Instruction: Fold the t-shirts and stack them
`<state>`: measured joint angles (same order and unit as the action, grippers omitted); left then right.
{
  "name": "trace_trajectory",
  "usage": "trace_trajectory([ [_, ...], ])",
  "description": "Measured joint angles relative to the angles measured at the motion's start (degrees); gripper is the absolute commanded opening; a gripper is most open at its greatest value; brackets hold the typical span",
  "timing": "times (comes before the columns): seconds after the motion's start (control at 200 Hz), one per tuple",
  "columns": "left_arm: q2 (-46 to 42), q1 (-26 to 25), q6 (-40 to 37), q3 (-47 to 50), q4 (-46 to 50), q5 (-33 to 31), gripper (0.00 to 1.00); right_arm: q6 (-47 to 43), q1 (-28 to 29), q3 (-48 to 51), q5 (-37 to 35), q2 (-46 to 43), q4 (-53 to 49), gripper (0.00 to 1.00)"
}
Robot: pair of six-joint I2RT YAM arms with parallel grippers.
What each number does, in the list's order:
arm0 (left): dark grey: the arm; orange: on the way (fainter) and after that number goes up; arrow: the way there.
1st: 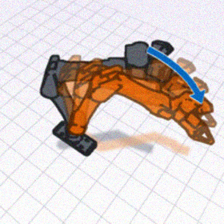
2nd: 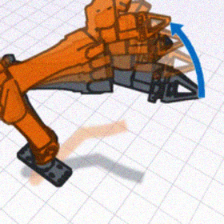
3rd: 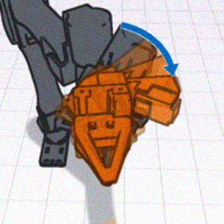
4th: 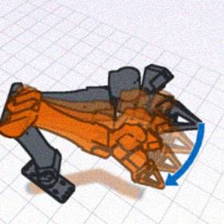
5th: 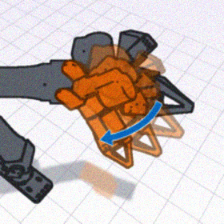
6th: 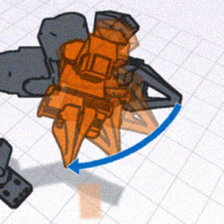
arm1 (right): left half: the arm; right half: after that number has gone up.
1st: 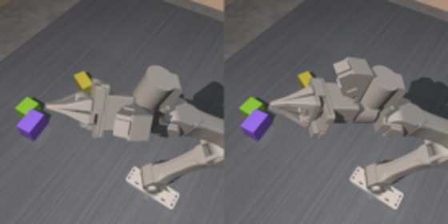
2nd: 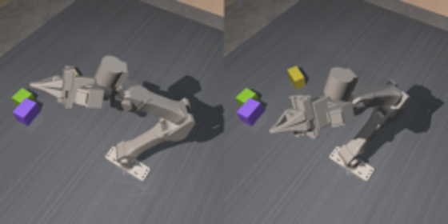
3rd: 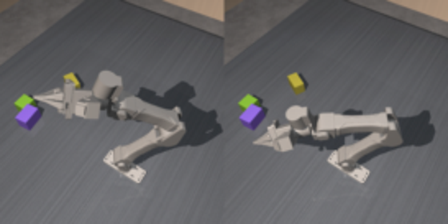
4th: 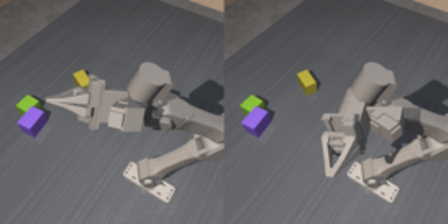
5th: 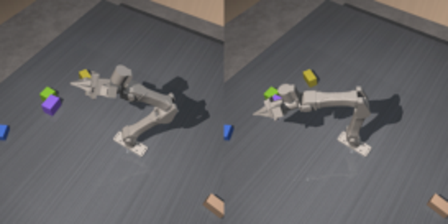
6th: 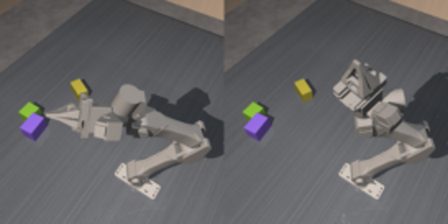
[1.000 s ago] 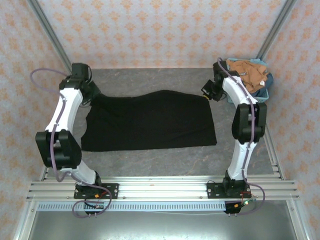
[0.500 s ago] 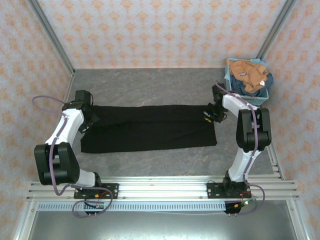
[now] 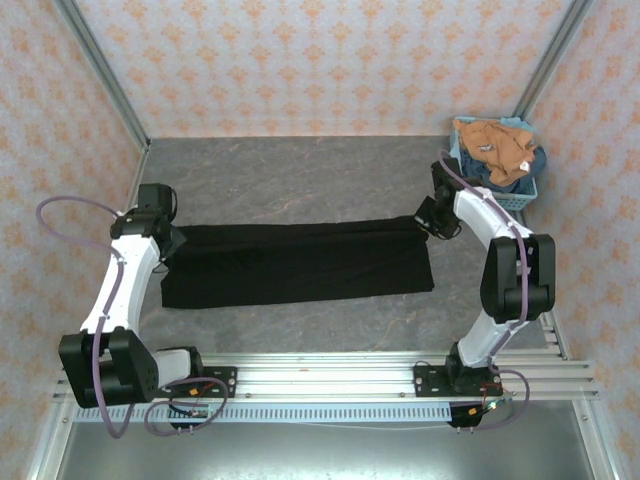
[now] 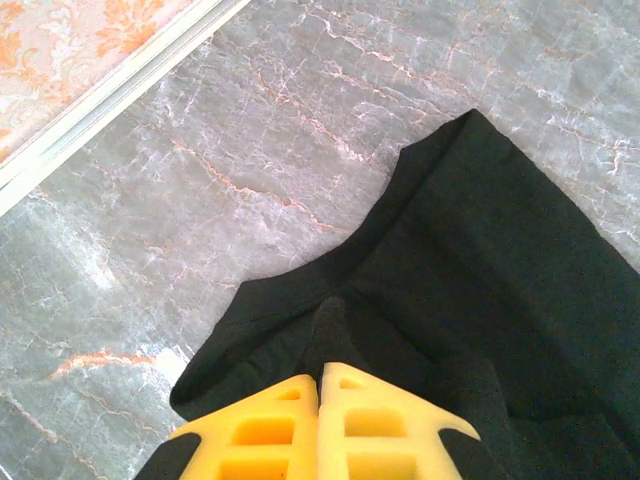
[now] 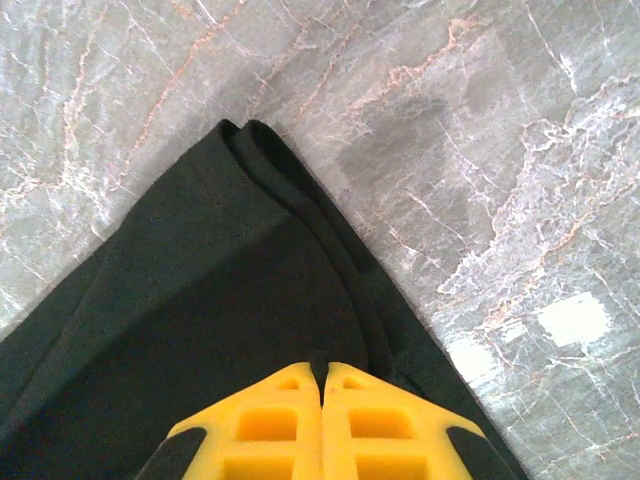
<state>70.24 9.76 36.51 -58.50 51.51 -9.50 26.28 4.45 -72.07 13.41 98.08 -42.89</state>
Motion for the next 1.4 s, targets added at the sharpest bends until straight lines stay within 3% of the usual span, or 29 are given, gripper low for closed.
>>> trace_trajectory([
  [0.07, 0.09, 0.0, 1.07, 2.95, -0.15, 0.31, 0.0, 0.04, 0.0, 1.95, 0.11, 0.0, 0.5, 0.03],
  [0.155, 1.53, 0.0, 2.54, 7.15, 0.07, 1.66, 0.0, 0.98, 0.0, 4.55, 0.11, 0.2, 0.28, 0.25],
  [0.215, 3.21, 0.0, 3.21, 8.92, 0.42, 2.93, 0.12, 1.7, 0.0, 5.68, -0.46, 0.22, 0.0, 0.38],
  [0.27, 4.44, 0.0, 4.39, 9.29, 1.11, 3.65, 0.34, 1.86, 0.0, 6.21, -1.73, 0.09, -0.26, 0.43],
  [0.32, 4.79, 0.0, 4.57, 9.07, 1.73, 4.07, 0.45, 2.62, 0.0, 6.4, -3.02, -0.59, -0.46, 0.43],
  [0.545, 4.31, 0.0, 6.58, 2.25, 4.79, 4.31, 0.53, 3.06, 2.95, 5.31, -6.29, -8.15, -0.74, 0.41],
  [0.776, 7.98, 1.64, 7.06, -2.93, 6.47, 7.48, 0.46, 2.97, 8.68, 4.52, -2.6, -7.74, 1.9, 0.37],
  [1.071, 13.86, 10.47, 7.78, 5.64, 7.04, 18.73, 0.55, 1.07, 10.97, 5.86, 5.75, -3.02, 6.78, 0.37],
  [1.121, 13.9, 12.31, 8.2, 6.36, 7.45, 19.41, 0.61, 0.61, 10.95, 5.86, 6.64, -2.71, 6.97, 0.38],
  [1.396, 13.22, 15.37, 16.06, 8.87, 5.01, 22.84, 0.6, -0.63, 11.26, 4.44, 13.05, 0.22, 7.74, 0.38],
])
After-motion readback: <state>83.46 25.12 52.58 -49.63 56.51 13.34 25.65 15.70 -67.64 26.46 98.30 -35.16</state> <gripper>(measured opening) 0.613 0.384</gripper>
